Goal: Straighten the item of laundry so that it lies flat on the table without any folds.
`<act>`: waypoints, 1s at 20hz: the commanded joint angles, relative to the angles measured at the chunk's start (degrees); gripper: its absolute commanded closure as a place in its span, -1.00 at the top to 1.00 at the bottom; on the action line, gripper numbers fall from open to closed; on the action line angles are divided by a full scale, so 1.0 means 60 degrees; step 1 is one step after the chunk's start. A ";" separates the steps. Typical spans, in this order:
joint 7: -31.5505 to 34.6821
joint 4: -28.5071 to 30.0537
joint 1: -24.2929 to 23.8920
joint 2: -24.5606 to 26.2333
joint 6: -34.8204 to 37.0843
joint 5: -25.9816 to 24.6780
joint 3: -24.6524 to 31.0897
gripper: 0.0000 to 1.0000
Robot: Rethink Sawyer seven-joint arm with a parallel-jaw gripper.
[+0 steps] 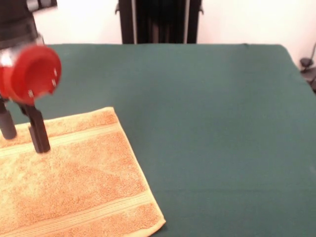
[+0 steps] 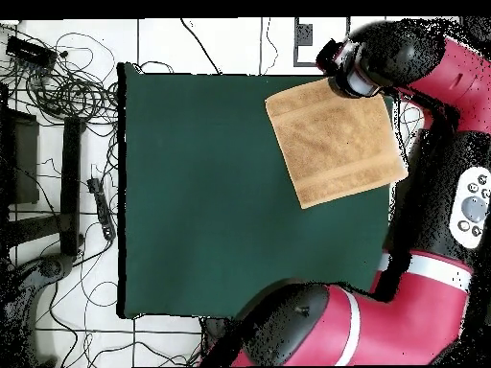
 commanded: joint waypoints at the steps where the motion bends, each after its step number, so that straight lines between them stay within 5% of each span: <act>1: -0.2073 0.2444 0.0171 -0.0511 0.0402 -0.0059 0.0545 1.00; 13: -0.2348 0.2699 0.0024 -0.0461 0.0014 -0.0243 0.0671 1.00; 20: -0.2516 0.3474 -0.0179 -0.0230 -0.1318 -0.0571 0.0689 1.00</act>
